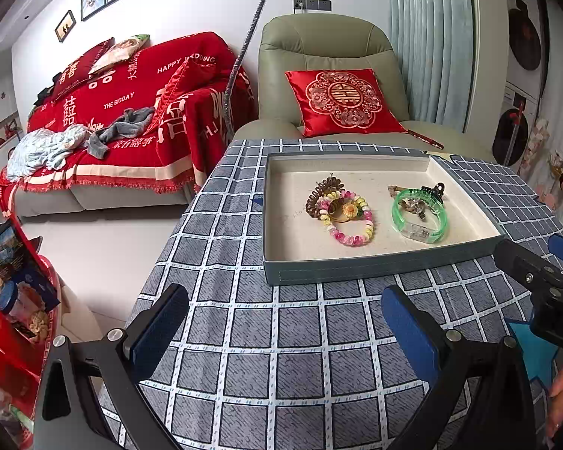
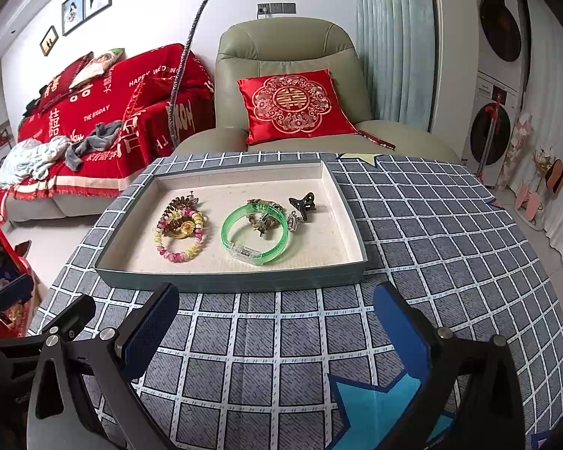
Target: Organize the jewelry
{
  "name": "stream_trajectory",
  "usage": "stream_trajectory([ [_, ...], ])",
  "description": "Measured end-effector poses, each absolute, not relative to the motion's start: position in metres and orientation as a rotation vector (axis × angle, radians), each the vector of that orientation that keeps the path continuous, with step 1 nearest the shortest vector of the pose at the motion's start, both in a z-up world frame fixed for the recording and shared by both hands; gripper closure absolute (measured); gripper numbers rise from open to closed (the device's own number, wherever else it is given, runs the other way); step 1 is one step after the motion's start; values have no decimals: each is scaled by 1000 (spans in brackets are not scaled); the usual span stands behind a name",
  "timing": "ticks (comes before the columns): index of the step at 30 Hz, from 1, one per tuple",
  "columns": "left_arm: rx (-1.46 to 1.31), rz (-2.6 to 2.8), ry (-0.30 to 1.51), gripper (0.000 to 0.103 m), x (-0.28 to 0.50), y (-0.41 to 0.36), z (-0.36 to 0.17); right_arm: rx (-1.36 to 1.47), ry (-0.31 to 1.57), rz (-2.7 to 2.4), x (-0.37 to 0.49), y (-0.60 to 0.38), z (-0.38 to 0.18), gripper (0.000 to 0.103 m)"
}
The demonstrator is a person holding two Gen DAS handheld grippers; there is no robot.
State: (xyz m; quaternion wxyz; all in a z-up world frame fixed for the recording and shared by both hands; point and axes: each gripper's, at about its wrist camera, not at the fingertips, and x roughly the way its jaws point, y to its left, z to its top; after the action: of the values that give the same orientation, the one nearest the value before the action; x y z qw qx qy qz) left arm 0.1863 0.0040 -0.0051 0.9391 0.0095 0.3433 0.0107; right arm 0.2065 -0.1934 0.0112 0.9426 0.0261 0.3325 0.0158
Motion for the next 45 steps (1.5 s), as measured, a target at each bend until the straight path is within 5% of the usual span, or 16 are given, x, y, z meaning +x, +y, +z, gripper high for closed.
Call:
stream_trajectory([
  [45, 21, 24, 695, 0, 184, 9, -5, 56, 677, 33, 205, -193, 12, 0],
])
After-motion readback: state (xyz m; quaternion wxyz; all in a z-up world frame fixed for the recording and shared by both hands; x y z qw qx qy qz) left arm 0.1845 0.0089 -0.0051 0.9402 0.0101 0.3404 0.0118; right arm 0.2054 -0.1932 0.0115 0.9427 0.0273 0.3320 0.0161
